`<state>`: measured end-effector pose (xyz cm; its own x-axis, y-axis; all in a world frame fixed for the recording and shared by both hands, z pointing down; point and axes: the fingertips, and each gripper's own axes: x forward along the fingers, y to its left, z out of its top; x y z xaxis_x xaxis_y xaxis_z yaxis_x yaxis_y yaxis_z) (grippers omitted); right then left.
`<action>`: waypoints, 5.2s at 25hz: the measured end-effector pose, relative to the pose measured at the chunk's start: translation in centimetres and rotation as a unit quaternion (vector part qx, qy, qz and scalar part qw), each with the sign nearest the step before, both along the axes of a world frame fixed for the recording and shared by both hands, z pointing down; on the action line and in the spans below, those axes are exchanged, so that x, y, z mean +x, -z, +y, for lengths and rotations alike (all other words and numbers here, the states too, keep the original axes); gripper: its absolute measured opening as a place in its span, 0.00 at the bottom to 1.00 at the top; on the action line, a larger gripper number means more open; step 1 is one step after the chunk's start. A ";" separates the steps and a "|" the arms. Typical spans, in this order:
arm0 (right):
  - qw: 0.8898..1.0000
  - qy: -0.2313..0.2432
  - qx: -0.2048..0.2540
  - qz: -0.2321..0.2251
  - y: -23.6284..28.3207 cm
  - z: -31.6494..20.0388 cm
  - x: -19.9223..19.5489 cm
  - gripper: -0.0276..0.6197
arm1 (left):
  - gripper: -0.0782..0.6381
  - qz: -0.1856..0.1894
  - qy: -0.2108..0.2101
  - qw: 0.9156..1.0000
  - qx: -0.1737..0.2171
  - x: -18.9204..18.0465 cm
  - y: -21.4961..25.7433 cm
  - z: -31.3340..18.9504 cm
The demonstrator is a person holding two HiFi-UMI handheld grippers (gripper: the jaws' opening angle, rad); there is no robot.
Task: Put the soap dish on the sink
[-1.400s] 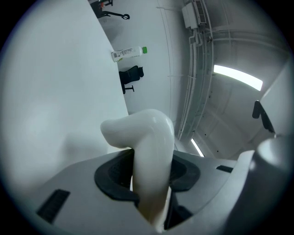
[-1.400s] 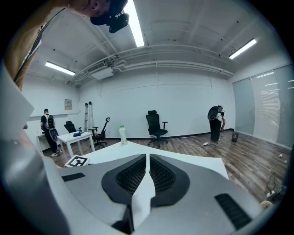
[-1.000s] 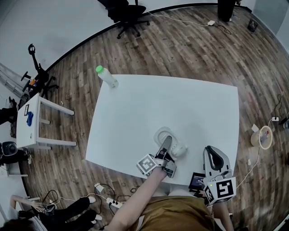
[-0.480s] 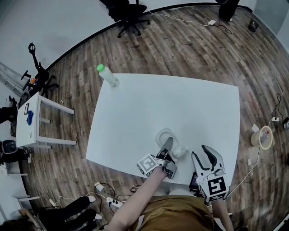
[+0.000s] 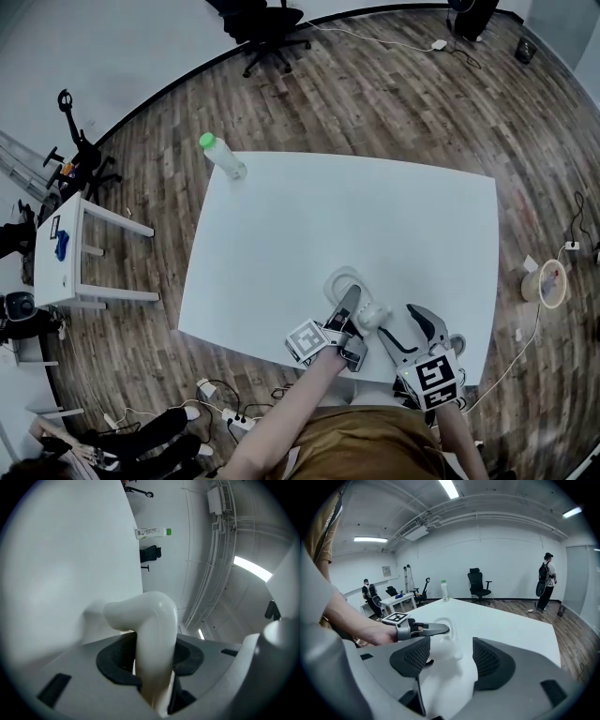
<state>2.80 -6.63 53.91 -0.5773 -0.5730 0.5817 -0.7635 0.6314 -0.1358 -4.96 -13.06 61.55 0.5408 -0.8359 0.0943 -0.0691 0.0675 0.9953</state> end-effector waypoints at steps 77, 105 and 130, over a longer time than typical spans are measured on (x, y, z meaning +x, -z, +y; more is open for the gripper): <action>0.984 0.034 0.054 0.167 -5.4 -0.9 0.9 0.50 | 0.37 0.021 -0.140 0.989 0.036 8.0 0.0 -0.8; 0.993 -0.058 0.020 0.102 -7.9 -3.3 3.6 0.50 | 0.42 -0.010 -0.122 0.992 0.026 4.7 0.7 -0.5; 0.988 -0.071 -0.076 0.111 -9.7 -0.9 4.8 0.50 | 0.41 -0.085 -0.122 0.985 0.083 4.1 3.5 -0.2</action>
